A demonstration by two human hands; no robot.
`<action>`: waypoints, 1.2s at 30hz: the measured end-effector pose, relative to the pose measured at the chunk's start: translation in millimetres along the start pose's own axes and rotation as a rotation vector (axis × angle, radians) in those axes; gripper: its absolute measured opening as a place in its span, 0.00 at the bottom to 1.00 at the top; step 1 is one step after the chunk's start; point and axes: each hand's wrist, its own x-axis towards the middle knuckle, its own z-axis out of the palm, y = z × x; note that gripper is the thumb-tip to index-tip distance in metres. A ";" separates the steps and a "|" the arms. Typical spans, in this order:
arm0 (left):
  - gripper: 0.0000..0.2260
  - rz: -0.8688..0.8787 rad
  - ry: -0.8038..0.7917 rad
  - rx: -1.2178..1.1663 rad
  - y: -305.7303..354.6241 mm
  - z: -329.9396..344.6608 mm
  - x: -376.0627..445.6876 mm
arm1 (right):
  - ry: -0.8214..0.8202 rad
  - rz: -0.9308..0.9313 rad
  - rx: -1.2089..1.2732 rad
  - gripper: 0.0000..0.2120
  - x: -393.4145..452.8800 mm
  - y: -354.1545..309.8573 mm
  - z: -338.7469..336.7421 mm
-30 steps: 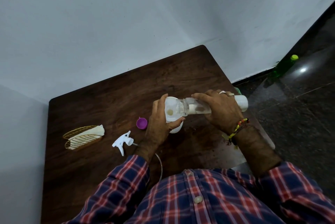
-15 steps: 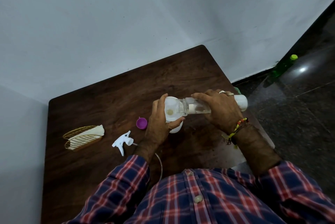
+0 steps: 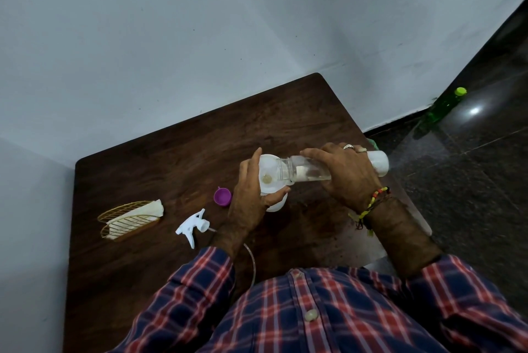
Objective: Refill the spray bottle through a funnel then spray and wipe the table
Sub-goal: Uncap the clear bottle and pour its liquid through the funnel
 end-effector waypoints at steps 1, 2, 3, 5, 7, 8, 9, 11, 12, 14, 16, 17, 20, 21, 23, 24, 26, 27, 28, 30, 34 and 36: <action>0.46 -0.003 -0.005 -0.002 0.3 -0.2 -0.3 | 0.001 0.002 -0.004 0.30 -0.2 -0.3 -0.4; 0.46 -0.005 -0.009 -0.002 0.8 -0.2 -0.6 | -0.001 0.001 -0.009 0.30 -0.3 -0.6 -0.8; 0.46 -0.005 -0.012 0.002 1.4 -0.4 -0.6 | -0.006 0.000 -0.011 0.31 -0.5 -1.0 -1.1; 0.46 -0.008 -0.014 0.007 2.5 -0.7 -0.2 | -0.011 -0.003 -0.006 0.31 -0.4 -1.2 -1.4; 0.45 -0.007 -0.011 0.007 3.0 -0.8 0.1 | 0.002 -0.002 -0.004 0.30 -0.3 -0.5 -1.0; 0.44 -0.004 -0.008 0.008 3.1 -0.9 -0.1 | 0.016 -0.002 -0.005 0.29 -0.4 -0.1 -0.3; 0.44 -0.001 -0.006 0.010 3.3 -1.0 -0.3 | 0.027 -0.002 -0.005 0.29 -0.6 0.2 0.5; 0.43 0.000 -0.006 0.009 3.0 -1.2 -0.2 | 0.034 -0.004 -0.003 0.29 -0.7 0.3 1.7; 0.43 0.000 -0.005 0.006 2.6 -1.2 0.0 | 0.034 -0.004 -0.003 0.29 -0.6 0.2 2.1; 0.43 -0.002 -0.011 0.000 2.2 -1.7 0.5 | 0.034 0.000 -0.007 0.29 -0.3 -0.1 1.9; 0.44 -0.008 -0.019 0.003 2.2 -2.0 1.0 | 0.033 0.003 -0.007 0.29 -0.3 -0.5 1.0; 0.45 -0.014 -0.023 0.007 2.2 -2.1 1.1 | 0.032 0.005 -0.008 0.29 -0.4 -0.7 0.6; 0.44 -0.028 -0.022 0.004 3.2 -2.4 1.4 | 0.015 0.010 -0.010 0.30 -0.8 -1.1 -0.9; 0.44 -0.029 -0.019 0.000 3.4 -2.5 1.0 | 0.013 0.010 -0.015 0.30 -0.9 -1.1 -1.0; 0.43 -0.027 -0.011 -0.001 3.8 -2.2 0.5 | 0.017 0.010 -0.023 0.30 -0.9 -1.0 -0.4; 0.43 -0.028 -0.008 -0.002 3.9 -2.1 0.1 | 0.021 0.009 -0.023 0.30 -0.9 -1.0 0.0; 0.43 -0.032 -0.009 -0.010 4.8 -2.3 -0.5 | 0.022 0.005 -0.021 0.29 -0.9 -1.1 -0.1; 0.43 -0.033 -0.010 -0.012 5.1 -2.5 -0.8 | 0.021 0.004 -0.017 0.29 -1.0 -1.5 -0.4; 0.43 -0.031 -0.010 -0.012 5.2 -2.6 -0.8 | 0.019 0.004 -0.011 0.29 -1.0 -1.8 -1.2; 0.42 -0.028 -0.011 -0.009 5.5 -2.8 -0.8 | 0.011 0.004 -0.002 0.28 -1.2 -2.6 -2.6; 0.43 -0.033 -0.023 -0.012 5.7 -3.1 -0.9 | 0.014 0.005 -0.007 0.29 -1.5 -3.0 -3.4; 0.44 -0.046 -0.037 -0.023 6.7 -3.9 -1.1 | 0.020 0.004 -0.009 0.29 -1.3 -2.8 -3.2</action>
